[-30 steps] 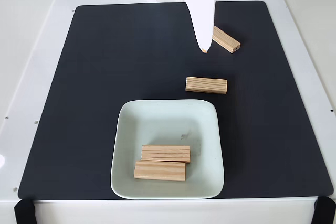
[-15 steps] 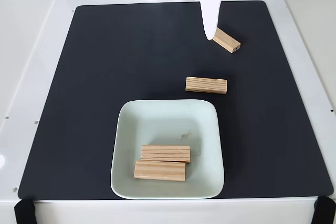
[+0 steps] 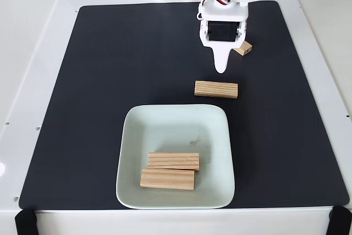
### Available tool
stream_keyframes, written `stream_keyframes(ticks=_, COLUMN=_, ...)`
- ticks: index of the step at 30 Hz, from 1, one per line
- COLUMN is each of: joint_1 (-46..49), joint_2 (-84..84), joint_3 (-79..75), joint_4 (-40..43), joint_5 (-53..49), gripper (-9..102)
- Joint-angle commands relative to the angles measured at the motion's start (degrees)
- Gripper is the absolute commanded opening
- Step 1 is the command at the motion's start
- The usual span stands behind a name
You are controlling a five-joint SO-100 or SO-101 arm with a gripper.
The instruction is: Pick up the wooden block and place them on the plate.
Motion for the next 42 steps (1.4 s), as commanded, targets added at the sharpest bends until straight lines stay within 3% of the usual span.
stream_keyframes(ticks=1, joint_1=0.26, joint_2=-0.35, joint_3=-2.90, joint_4=0.44, joint_5=0.53, gripper=-1)
stream_keyframes(ticks=5, joint_1=0.44, joint_2=-0.70, joint_3=-1.93, joint_4=0.62, joint_5=-0.18, gripper=3)
stream_keyframes(ticks=10, joint_1=0.44, joint_2=-0.70, joint_3=-1.93, joint_4=5.10, joint_5=-0.26, gripper=26)
stream_keyframes(ticks=13, joint_1=-0.18, joint_2=-0.70, joint_3=-1.93, joint_4=6.42, joint_5=-0.26, gripper=34)
stream_keyframes(ticks=24, joint_1=-0.18, joint_2=-4.39, joint_3=-2.29, joint_4=5.89, joint_5=-0.26, gripper=25)
stream_keyframes(ticks=42, joint_1=-0.26, joint_2=-8.70, joint_3=-3.60, joint_4=5.71, joint_5=-0.26, gripper=25)
